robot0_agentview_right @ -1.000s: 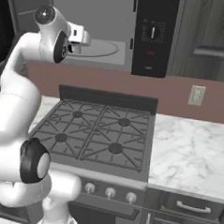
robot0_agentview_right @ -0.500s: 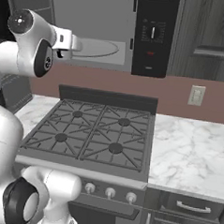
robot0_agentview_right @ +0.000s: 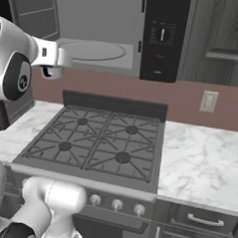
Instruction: Pick the cup of tea, navigate to the dining table, and place it on the saucer.
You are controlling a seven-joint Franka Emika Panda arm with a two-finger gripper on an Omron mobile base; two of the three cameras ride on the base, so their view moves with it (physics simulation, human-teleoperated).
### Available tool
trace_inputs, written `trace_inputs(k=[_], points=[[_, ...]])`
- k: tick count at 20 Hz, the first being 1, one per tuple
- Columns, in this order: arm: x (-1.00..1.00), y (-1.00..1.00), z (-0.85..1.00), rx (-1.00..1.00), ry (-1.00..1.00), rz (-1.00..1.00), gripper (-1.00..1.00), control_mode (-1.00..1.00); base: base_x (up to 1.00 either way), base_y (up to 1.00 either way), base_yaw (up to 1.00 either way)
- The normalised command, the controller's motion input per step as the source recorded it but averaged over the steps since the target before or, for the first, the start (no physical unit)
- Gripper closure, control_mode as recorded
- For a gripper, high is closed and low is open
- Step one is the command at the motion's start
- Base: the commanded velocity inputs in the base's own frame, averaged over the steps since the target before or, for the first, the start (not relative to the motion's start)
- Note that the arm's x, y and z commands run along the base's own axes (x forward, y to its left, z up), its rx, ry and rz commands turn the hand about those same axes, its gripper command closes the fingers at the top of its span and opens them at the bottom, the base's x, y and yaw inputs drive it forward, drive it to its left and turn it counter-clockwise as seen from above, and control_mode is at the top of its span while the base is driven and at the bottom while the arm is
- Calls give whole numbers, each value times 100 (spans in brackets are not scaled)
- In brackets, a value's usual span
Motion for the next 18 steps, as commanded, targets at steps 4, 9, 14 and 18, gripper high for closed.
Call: trace_inputs(k=[4,9,14,18], points=[[-7,0,-2,-3,2,0,100,-100,0,0,0],[0,0,0,0,0,0,100,-100,0,0,0],[0,0,0,0,0,0,100,-100,0,0,0],[0,0,0,0,0,0,100,100,-46,0,0]])
